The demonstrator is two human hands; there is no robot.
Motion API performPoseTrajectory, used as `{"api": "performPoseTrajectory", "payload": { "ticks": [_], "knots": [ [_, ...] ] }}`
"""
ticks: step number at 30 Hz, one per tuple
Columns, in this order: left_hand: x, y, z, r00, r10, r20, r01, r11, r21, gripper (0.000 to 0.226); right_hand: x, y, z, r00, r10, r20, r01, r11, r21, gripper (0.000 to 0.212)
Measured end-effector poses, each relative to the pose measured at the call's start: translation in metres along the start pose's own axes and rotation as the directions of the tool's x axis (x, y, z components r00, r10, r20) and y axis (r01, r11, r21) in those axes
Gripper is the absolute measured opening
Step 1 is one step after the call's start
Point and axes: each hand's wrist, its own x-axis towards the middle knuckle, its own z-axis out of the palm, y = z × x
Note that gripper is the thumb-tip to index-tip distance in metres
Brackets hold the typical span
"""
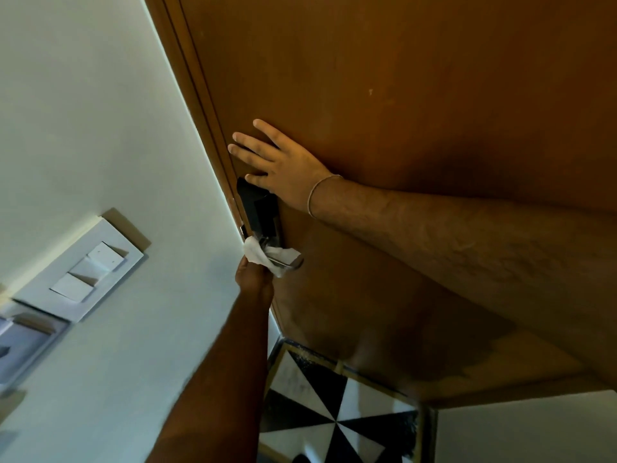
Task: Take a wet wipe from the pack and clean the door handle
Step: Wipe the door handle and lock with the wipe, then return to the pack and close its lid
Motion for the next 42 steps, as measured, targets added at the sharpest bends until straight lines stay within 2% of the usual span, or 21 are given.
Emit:
{"api": "performPoseTrajectory", "payload": {
  "ticks": [1,3,5,9,11,14,15,17,19,21,23,24,25,28,29,31,32,35,39,41,42],
  "knots": [
    [0.000,0.002,0.005,0.998,-0.069,0.003,0.069,0.997,-0.022,0.019,0.001,0.000,0.001,1.000,0.000,-0.004,0.000,1.000,-0.009,0.066],
    [0.001,0.000,0.008,0.990,-0.141,0.000,0.141,0.988,-0.057,0.041,0.001,-0.001,0.002,1.000,0.004,-0.011,-0.005,1.000,-0.018,0.066],
    [-0.004,-0.012,0.001,0.998,-0.052,-0.047,0.050,0.998,-0.034,0.039,0.001,-0.001,0.002,1.000,0.011,-0.003,-0.011,1.000,-0.011,0.064],
    [-0.024,-0.025,-0.035,0.986,0.132,-0.100,-0.108,0.971,0.213,0.014,0.000,0.000,-0.002,1.000,0.012,0.023,-0.013,0.999,0.048,0.063],
    [-0.038,-0.021,-0.055,0.987,0.136,-0.091,-0.111,0.965,0.239,0.011,-0.001,0.000,-0.006,1.000,0.023,0.011,-0.024,0.995,0.096,0.058],
    [-0.069,-0.013,-0.086,0.981,0.191,-0.012,-0.180,0.941,0.286,0.025,-0.008,-0.009,-0.017,0.979,0.203,-0.036,-0.174,0.908,0.381,0.047],
    [-0.078,-0.009,-0.093,0.973,0.227,0.040,-0.228,0.923,0.311,0.023,-0.014,-0.018,-0.023,0.952,0.305,-0.038,-0.241,0.818,0.522,0.043],
    [-0.100,0.006,-0.100,0.946,0.279,0.166,-0.320,0.890,0.323,0.023,-0.033,-0.049,-0.035,0.847,0.530,-0.034,-0.313,0.549,0.775,0.035],
    [-0.122,0.022,-0.098,0.914,0.309,0.264,-0.381,0.876,0.295,0.036,-0.055,-0.090,-0.041,0.757,0.640,0.134,-0.334,0.203,0.920,0.031],
    [-0.142,0.035,-0.094,0.875,0.385,0.293,-0.466,0.834,0.295,0.030,-0.071,-0.128,-0.048,0.742,0.492,0.456,-0.379,-0.254,0.890,0.034],
    [-0.155,0.041,-0.096,0.842,0.450,0.296,-0.532,0.782,0.325,0.022,-0.076,-0.156,-0.057,0.752,0.148,0.643,-0.406,-0.664,0.628,0.040],
    [-0.161,0.042,-0.100,0.827,0.478,0.297,-0.560,0.746,0.360,0.028,-0.077,-0.167,-0.058,0.748,0.000,0.664,-0.410,-0.786,0.462,0.038],
    [-0.165,0.042,-0.104,0.812,0.502,0.299,-0.584,0.704,0.403,0.034,-0.078,-0.175,-0.056,0.751,-0.094,0.654,-0.402,-0.850,0.339,0.033],
    [-0.178,0.034,-0.132,0.748,0.619,0.239,-0.614,0.509,0.603,0.032,-0.071,-0.192,-0.057,0.823,-0.169,0.543,-0.389,-0.864,0.320,0.012],
    [-0.184,0.028,-0.143,0.728,0.646,0.228,-0.600,0.440,0.669,0.030,-0.068,-0.199,-0.058,0.844,-0.196,0.499,-0.406,-0.841,0.357,0.013],
    [-0.195,0.011,-0.176,0.730,0.671,0.128,-0.509,0.409,0.758,0.023,-0.056,-0.223,-0.065,0.881,-0.284,0.378,-0.444,-0.772,0.455,0.026],
    [-0.205,0.002,-0.197,0.741,0.669,0.059,-0.444,0.423,0.790,0.018,-0.050,-0.242,-0.073,0.887,-0.331,0.323,-0.456,-0.738,0.497,0.028],
    [-0.233,-0.036,-0.258,0.791,0.603,-0.108,-0.279,0.512,0.813,0.015,-0.045,-0.296,-0.103,0.876,-0.377,0.301,-0.482,-0.658,0.579,0.008],
    [-0.282,-0.111,-0.329,0.842,0.438,-0.316,-0.022,0.613,0.789,0.021,-0.057,-0.363,-0.131,0.855,-0.382,0.350,-0.516,-0.571,0.639,0.023],
    [-0.320,-0.170,-0.373,0.808,0.297,-0.508,0.150,0.731,0.666,0.020,-0.067,-0.408,-0.158,0.839,-0.470,0.273,-0.507,-0.494,0.707,0.025],
    [-0.336,-0.199,-0.389,0.763,0.233,-0.602,0.222,0.781,0.584,0.019,-0.074,-0.421,-0.170,0.821,-0.508,0.261,-0.508,-0.439,0.742,0.028]
  ]
}}
